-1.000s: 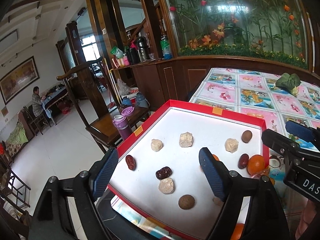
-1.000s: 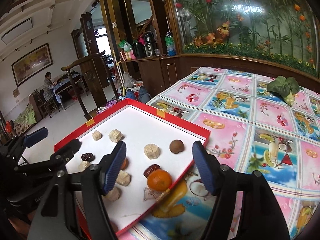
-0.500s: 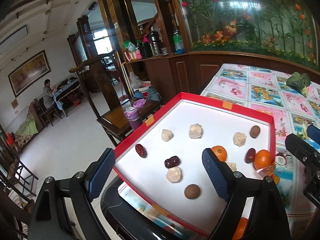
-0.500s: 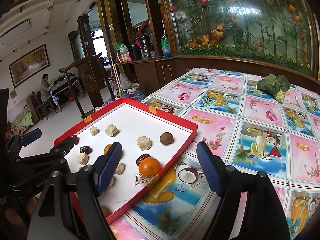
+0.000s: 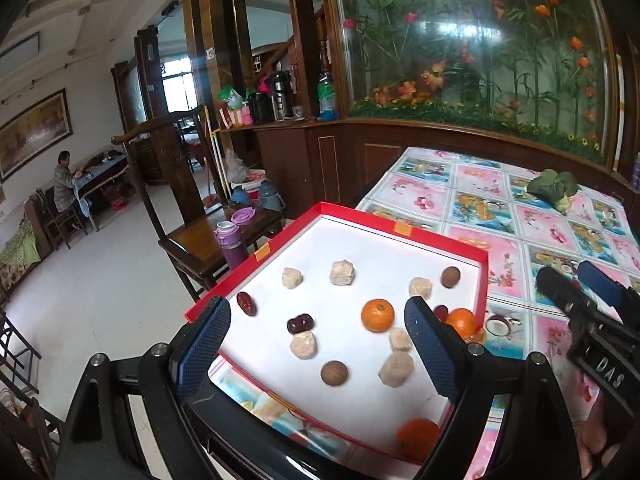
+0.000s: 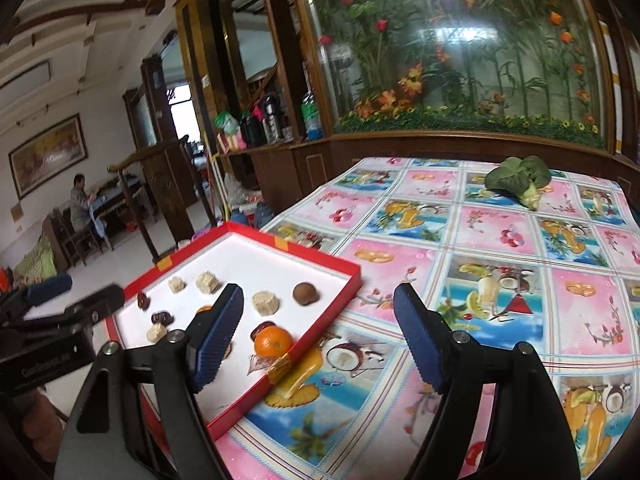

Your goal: Organize fruits

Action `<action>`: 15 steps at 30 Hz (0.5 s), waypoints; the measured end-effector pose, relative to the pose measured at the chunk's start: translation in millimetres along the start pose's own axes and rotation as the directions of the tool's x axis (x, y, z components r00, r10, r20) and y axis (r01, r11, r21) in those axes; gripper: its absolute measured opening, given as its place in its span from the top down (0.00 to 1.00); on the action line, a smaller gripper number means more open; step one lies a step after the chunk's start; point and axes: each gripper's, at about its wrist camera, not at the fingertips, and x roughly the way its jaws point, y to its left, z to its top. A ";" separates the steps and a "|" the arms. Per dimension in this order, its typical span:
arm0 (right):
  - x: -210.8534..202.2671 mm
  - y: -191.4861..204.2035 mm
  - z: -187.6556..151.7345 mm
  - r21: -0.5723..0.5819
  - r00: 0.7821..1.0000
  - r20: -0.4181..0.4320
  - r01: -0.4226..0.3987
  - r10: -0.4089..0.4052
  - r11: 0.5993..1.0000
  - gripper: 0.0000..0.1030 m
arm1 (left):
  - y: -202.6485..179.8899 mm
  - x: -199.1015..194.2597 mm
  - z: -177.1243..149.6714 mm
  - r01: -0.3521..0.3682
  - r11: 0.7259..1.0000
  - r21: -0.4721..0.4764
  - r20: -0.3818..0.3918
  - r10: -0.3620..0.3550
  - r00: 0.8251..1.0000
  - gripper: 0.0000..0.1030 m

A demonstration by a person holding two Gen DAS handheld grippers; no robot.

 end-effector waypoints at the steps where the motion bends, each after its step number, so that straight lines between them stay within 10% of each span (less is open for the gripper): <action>1: -2.4 -1.9 0.2 0.007 1.000 0.007 0.001 -0.001 1.000 0.24 | -0.5 -1.0 -0.7 0.005 1.000 -0.005 -0.003 -0.005 1.000 0.14; 15: -57.1 13.0 -13.4 0.006 0.995 0.094 -0.028 0.027 1.000 0.18 | 10.4 -23.3 -8.6 -0.005 1.000 -0.019 0.037 0.006 0.999 0.14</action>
